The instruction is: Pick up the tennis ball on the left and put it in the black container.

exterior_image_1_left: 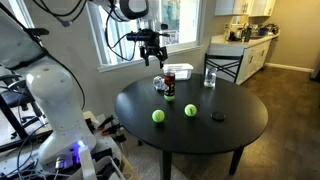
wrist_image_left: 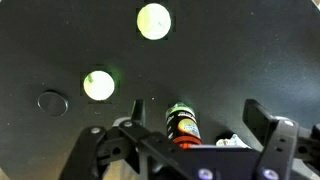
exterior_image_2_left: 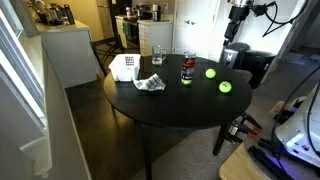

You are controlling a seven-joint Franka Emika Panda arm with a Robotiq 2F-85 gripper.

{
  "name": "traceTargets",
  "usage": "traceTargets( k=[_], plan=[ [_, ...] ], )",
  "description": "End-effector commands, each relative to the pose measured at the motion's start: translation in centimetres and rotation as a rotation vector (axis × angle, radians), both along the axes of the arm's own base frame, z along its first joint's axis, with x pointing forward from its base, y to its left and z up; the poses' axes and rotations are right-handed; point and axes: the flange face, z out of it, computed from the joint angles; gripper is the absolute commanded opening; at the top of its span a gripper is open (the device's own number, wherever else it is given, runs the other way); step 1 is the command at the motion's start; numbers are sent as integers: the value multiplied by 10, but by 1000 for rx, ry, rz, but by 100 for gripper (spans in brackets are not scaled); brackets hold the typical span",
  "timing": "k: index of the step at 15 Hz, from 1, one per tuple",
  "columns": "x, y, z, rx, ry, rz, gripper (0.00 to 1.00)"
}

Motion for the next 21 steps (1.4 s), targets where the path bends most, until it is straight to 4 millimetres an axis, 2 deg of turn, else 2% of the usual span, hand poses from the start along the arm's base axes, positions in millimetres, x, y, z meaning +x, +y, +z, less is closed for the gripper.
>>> traceTargets(
  k=[1, 14, 16, 17, 19, 21],
  plan=[
    [0, 0, 1, 0, 1, 0, 100],
    [0, 0, 1, 0, 1, 0, 100],
    [2, 6, 18, -10, -61, -18, 100],
    [3, 7, 19, -7, -75, -24, 100],
    [3, 10, 7, -17, -105, -33, 100],
    [3, 10, -15, 0, -93, -47, 100]
  ],
)
